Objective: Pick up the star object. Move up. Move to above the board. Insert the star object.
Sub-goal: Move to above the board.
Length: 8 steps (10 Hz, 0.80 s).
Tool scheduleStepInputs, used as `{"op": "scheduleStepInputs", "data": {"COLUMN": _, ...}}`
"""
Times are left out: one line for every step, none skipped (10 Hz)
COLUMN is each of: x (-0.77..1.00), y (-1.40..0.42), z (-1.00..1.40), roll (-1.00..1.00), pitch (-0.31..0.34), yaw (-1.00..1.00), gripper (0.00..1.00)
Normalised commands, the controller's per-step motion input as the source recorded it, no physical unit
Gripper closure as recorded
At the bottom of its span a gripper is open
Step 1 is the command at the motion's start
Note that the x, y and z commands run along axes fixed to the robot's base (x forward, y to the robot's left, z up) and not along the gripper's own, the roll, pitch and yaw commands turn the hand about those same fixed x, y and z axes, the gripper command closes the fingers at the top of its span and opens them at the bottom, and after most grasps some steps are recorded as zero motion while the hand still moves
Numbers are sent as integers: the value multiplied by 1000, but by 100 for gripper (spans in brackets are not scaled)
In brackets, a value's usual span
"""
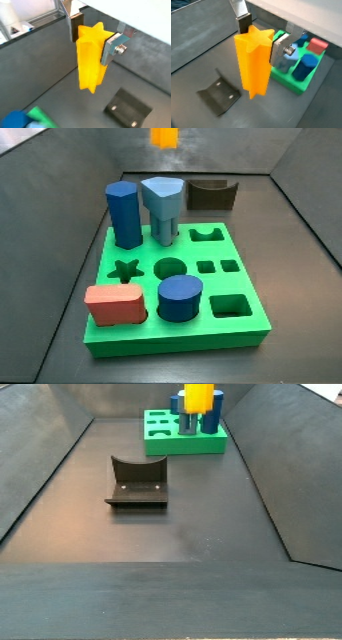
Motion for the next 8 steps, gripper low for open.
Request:
{"op": "scheduleStepInputs", "data": {"x": -10, "y": -1000, "z": 90, "roll": -58, "pitch": 130, "yaw": 18, "gripper": 100}}
{"op": "scheduleStepInputs", "data": {"x": -2, "y": -1000, "z": 96, "roll": -17, "pitch": 103, "yaw": 13, "gripper": 100}}
{"op": "scheduleStepInputs", "data": {"x": 7, "y": -1000, "z": 100, "roll": -15, "pitch": 96, "yaw": 13, "gripper": 100}}
{"op": "scheduleStepInputs", "data": {"x": 14, "y": -1000, "z": 102, "roll": -13, "pitch": 97, "yaw": 12, "gripper": 100}}
{"op": "scheduleStepInputs", "data": {"x": 34, "y": -1000, "z": 109, "roll": -11, "pitch": 111, "yaw": 10, "gripper": 100}}
{"op": "scheduleStepInputs", "data": {"x": 58, "y": -1000, "z": 122, "roll": 9, "pitch": 121, "yaw": 9, "gripper": 100}}
{"op": "scheduleStepInputs", "data": {"x": 70, "y": -721, "z": 97, "roll": 16, "pitch": 125, "yaw": 9, "gripper": 100}}
{"op": "scheduleStepInputs", "data": {"x": 87, "y": -429, "z": 58, "roll": 18, "pitch": 125, "yaw": 9, "gripper": 100}}
